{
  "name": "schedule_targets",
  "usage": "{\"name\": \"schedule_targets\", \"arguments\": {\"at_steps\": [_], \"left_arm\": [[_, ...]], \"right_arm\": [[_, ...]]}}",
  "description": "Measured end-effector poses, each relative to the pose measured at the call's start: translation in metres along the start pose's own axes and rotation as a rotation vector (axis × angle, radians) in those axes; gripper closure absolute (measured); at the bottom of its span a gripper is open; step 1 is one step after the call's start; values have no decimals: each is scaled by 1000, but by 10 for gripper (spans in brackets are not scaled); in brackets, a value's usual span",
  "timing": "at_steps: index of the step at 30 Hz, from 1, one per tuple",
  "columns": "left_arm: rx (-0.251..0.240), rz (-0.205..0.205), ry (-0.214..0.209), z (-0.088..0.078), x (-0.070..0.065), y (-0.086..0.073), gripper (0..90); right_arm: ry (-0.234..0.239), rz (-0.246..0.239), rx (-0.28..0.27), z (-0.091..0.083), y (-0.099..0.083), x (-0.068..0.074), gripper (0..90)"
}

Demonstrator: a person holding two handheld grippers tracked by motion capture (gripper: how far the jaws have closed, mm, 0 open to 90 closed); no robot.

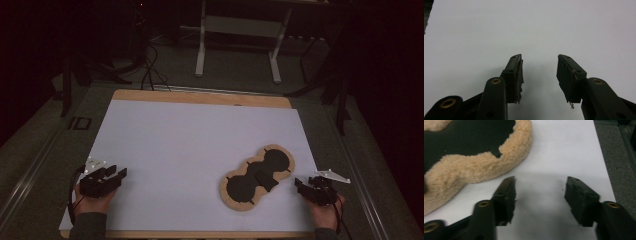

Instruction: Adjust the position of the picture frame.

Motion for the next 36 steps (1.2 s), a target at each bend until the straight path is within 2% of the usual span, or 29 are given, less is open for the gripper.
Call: {"name": "schedule_targets", "arguments": {"at_steps": [2,4,5,8,10,11,14,16,19,20,21,22,23,24,25,26,29,30,34,36], "left_arm": [[-11,-8,-15,-3,-2,2,552],[1,-22,-22,-5,-4,3,563],[6,-14,-28,-5,-7,2,563],[15,44,-22,-5,-14,1,546],[28,78,-46,-3,-21,-2,547],[30,99,-36,-1,-24,-3,547],[37,132,-34,1,-29,-4,519],[34,127,-27,2,-29,-3,520],[31,96,-48,2,-30,-1,528],[32,87,-58,2,-31,-1,551],[32,61,-99,0,-32,-1,569],[27,56,-111,-1,-33,-1,591],[27,56,-111,-1,-33,-1,609],[18,54,-119,-3,-32,0,637],[18,54,-119,-3,-32,0,658],[15,55,-120,-4,-32,1,664],[14,89,-105,-3,-32,0,672],[14,89,-105,-3,-32,0,672],[22,137,-108,-2,-34,-2,668],[11,140,-99,-2,-33,-1,669]], "right_arm": [[7,0,-3,0,1,1,463],[10,-9,0,0,1,2,471],[13,-16,0,0,2,3,477],[21,-36,-14,-2,5,7,503],[22,-42,-15,-2,5,8,512],[27,-49,-15,-2,5,9,522],[76,-55,-39,-4,8,16,574],[88,-63,-43,-4,9,18,591],[128,-81,-56,-5,13,26,646],[152,-92,-59,-5,14,32,689],[160,-98,-56,-5,15,34,719],[174,-104,-55,-6,14,37,752],[174,-104,-55,-6,14,37,752],[204,-109,-52,-6,14,42,833],[204,-109,-52,-6,14,42,833],[219,-134,-43,-5,14,48,887],[223,-154,-27,-3,14,54,900],[223,-154,-27,-3,14,54,900],[237,-162,-16,0,15,61,900],[235,-164,-11,1,15,62,900]]}}
Point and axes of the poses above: each handheld gripper's, and its own axes: z roughly forward along the jaws, y roughly out of its top, x roughly to its left, the point moved 10 cm from there along z, roughly forward along the jaws, and after that the axes turned 15 degrees about -z, right-handed, at the moved point
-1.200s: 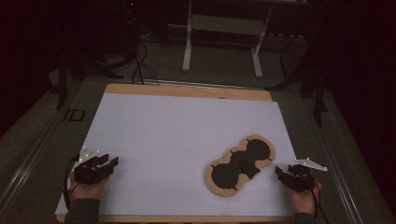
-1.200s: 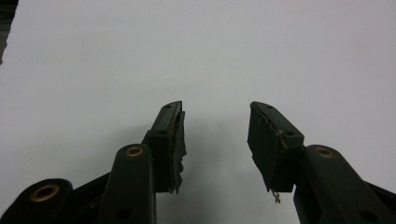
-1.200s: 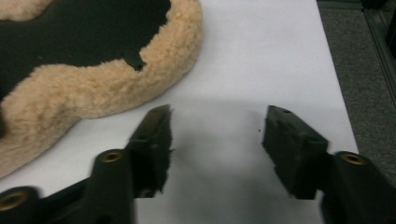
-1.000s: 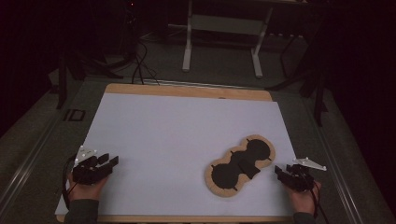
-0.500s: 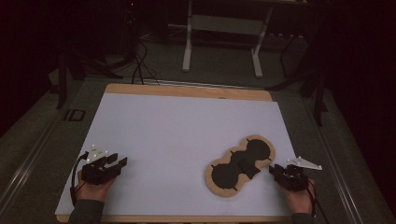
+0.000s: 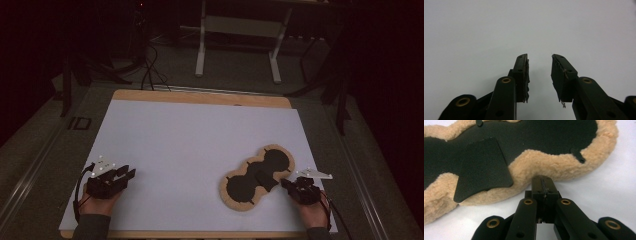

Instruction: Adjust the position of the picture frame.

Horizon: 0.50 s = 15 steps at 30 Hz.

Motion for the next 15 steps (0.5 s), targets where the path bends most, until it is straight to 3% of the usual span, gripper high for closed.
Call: {"name": "schedule_targets", "arguments": {"at_steps": [3,15], "left_arm": [[-27,-4,22,-3,3,3,686],[-29,-47,-11,-3,0,3,679]], "right_arm": [[-3,-1,7,3,0,0,900],[17,-4,10,8,2,5,900]]}}
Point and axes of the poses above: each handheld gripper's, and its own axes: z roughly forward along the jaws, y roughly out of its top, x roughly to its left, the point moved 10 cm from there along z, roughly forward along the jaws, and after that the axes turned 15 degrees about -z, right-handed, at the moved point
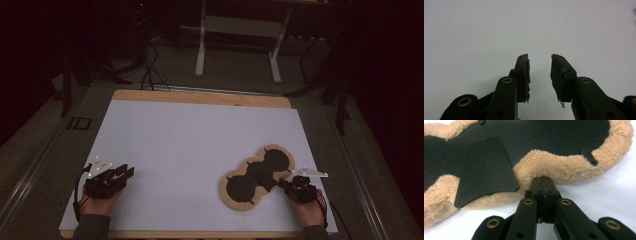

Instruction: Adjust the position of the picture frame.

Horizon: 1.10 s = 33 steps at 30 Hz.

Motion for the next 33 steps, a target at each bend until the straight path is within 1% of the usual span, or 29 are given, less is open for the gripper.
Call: {"name": "schedule_targets", "arguments": {"at_steps": [2,4,9,11,15,16,19,22,23,25,30,32,33], "left_arm": [[14,-7,-13,1,0,-1,679],[18,-8,-16,1,0,-2,679],[18,-7,-35,2,-3,-2,672],[28,-19,-40,3,-5,-2,670],[42,-35,-37,3,-6,-4,670],[47,-35,-27,3,-7,-4,672],[49,-36,-37,3,-10,-4,673],[58,-24,-50,3,-16,-5,673],[58,-24,-50,3,-16,-5,672],[57,-7,-58,3,-20,-6,663],[54,1,-59,3,-23,-5,661],[57,19,-53,3,-25,-6,661],[57,19,-53,3,-25,-6,661]], "right_arm": [[3,0,-2,0,0,1,900],[4,0,-2,0,0,1,900],[3,-1,-2,0,1,2,900],[4,-2,-2,0,1,3,900],[2,-4,0,1,2,4,900],[1,-11,0,1,3,5,900],[1,-9,2,1,3,5,900],[1,-8,4,1,3,5,900],[1,-7,4,1,3,6,900],[2,-6,4,1,3,6,900],[12,-6,4,1,4,7,900],[17,-8,3,1,4,8,900],[17,-8,3,1,4,8,900]]}}
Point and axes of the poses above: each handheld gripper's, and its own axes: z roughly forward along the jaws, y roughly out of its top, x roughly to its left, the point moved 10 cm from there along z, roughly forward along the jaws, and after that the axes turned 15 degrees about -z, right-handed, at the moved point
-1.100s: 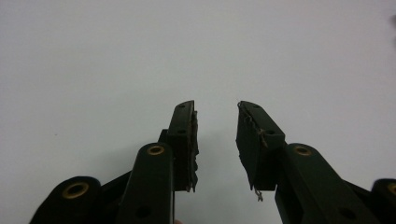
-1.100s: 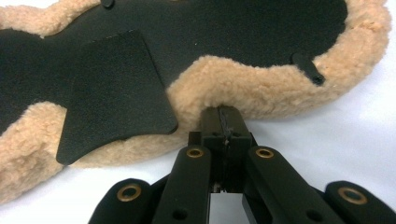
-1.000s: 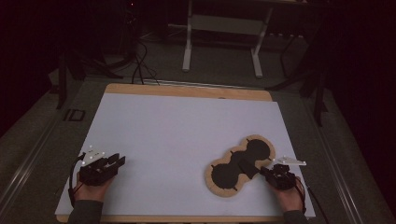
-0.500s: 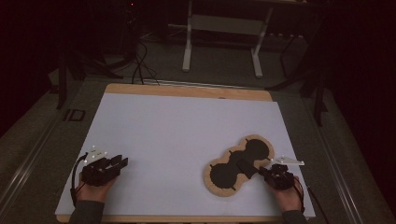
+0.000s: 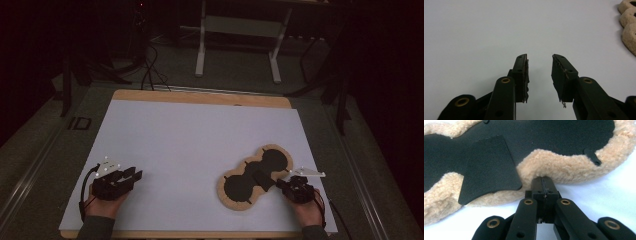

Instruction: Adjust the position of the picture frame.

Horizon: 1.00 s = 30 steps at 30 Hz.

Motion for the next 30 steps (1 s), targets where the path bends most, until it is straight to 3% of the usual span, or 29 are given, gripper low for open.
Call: {"name": "schedule_targets", "arguments": {"at_steps": [12,30], "left_arm": [[-3,25,15,0,-6,0,650],[3,20,-17,1,-13,-2,685]], "right_arm": [[16,-21,2,1,3,8,900],[28,-76,11,8,13,24,900]]}}
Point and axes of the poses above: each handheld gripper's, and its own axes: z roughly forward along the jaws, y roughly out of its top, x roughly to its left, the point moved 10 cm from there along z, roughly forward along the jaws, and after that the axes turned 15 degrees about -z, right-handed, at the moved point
